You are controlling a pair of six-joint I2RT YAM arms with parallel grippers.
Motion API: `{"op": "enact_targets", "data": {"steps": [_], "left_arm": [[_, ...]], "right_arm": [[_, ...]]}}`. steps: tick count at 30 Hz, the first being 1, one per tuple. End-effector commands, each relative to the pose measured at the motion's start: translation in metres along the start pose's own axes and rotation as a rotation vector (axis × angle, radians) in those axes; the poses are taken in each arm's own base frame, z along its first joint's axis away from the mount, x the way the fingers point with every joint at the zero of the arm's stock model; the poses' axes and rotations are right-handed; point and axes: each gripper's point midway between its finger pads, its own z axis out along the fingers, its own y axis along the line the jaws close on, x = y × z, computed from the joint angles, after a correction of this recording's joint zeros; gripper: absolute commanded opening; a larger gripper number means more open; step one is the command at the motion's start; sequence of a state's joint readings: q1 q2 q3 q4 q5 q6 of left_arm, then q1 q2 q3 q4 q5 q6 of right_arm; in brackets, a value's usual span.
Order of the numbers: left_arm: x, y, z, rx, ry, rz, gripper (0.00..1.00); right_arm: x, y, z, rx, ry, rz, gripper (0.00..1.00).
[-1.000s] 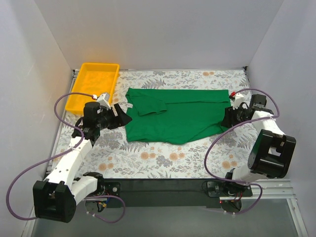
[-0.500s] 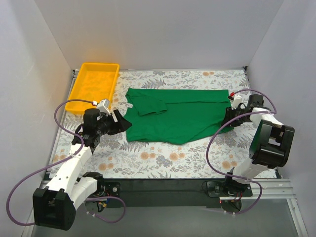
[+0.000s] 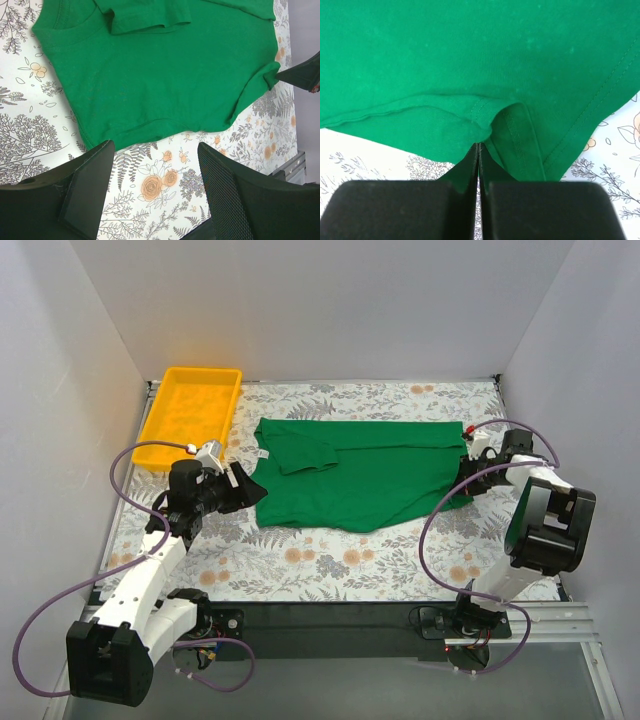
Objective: Fold and stack the t-shirts
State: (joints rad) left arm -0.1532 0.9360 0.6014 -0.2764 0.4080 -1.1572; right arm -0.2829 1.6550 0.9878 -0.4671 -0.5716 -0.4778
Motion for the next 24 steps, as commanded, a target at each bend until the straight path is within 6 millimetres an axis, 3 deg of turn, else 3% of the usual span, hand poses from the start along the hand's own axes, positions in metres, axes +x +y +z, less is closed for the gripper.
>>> {"op": "enact_targets", "data": {"steps": [1,7,11,24], "left_arm": [[-0.003,-0.005,-0.002,0.02,-0.013,0.011,0.66],[-0.004,-0.007,-0.003,0.029,-0.014,0.015,0.66],[-0.004,-0.007,-0.003,0.031,-0.016,0.016,0.66],[0.0,-0.011,-0.003,0.055,-0.004,0.013,0.66]], "right_arm": [[-0.03,-0.001,-0.017,0.032,-0.076,-0.09,0.01],[-0.046,0.016,-0.046,0.053,-0.141,-0.22,0.01],[-0.038,0.027,-0.057,0.048,-0.136,-0.301,0.01],[0.04,0.01,-0.054,0.15,0.061,-0.369,0.01]]}}
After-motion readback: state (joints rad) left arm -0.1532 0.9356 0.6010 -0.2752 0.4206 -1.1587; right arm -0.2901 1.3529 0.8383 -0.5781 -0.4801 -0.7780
